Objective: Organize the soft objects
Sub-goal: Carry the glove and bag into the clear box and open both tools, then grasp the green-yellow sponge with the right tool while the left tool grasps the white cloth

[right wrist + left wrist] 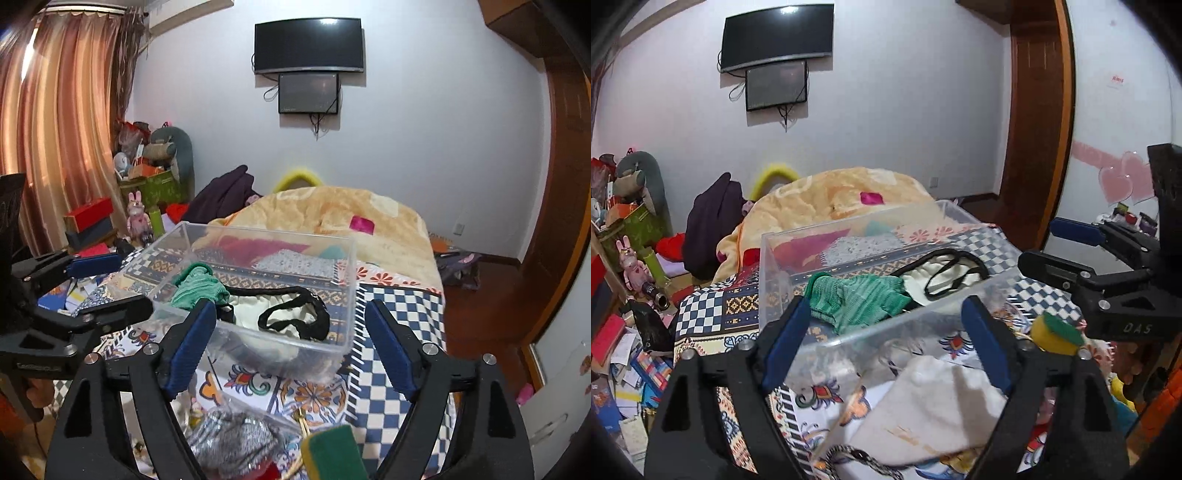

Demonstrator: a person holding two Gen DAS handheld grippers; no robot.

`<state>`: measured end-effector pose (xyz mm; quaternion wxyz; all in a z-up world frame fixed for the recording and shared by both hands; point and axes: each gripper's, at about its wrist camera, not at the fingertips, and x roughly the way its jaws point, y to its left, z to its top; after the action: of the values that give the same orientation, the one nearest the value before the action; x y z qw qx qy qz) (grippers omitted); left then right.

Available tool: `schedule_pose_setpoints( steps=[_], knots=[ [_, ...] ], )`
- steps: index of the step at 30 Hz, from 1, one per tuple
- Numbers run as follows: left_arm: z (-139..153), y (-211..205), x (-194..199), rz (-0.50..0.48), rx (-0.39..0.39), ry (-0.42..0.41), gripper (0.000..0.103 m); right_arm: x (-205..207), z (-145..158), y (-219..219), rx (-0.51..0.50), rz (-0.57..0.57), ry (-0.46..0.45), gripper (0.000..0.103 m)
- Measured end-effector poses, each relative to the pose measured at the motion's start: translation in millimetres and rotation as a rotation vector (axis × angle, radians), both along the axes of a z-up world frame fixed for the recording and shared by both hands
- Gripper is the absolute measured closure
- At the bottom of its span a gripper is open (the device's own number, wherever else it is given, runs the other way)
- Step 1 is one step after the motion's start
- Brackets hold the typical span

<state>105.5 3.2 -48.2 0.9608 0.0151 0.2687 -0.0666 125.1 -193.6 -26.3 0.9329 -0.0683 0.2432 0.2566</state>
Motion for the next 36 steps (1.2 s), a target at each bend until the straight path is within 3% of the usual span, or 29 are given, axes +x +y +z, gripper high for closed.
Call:
schedule_pose_setpoints(
  steps=[6,16,23,25,28,32,36],
  knots=[
    [-10,-11,-20,-0.045,-0.027,0.031,0.015,-12,-8,-9,-0.036,-0.028,-0.012,0.020],
    [-42,-34,-36,-0.120,-0.085,0.146,0.015,-11,-50,-34,-0.055,-0.114,0.105,0.020],
    [-62,-38,-31,-0.032,-0.038,0.167,0.015,-9,-73,-48,-0.055,-0.152,0.161,0.020],
    [-63,-33,-29,-0.014,-0.041,0.161,0.015,-13,-75,-52,-0.050,-0.155,0.165,0.028],
    [-62,-24,-28,0.008,-0.060,0.150,0.028,-13,-78,-56,-0.033,-0.142,0.190,0.045],
    [-64,-17,-25,-0.011,-0.105,0.175,0.058,-18,-78,-58,-0.008,-0.113,0.226,0.067],
    [-63,-17,-25,-0.028,-0.117,0.177,0.077,-23,-75,-56,0.000,-0.099,0.213,0.070]
  ],
)
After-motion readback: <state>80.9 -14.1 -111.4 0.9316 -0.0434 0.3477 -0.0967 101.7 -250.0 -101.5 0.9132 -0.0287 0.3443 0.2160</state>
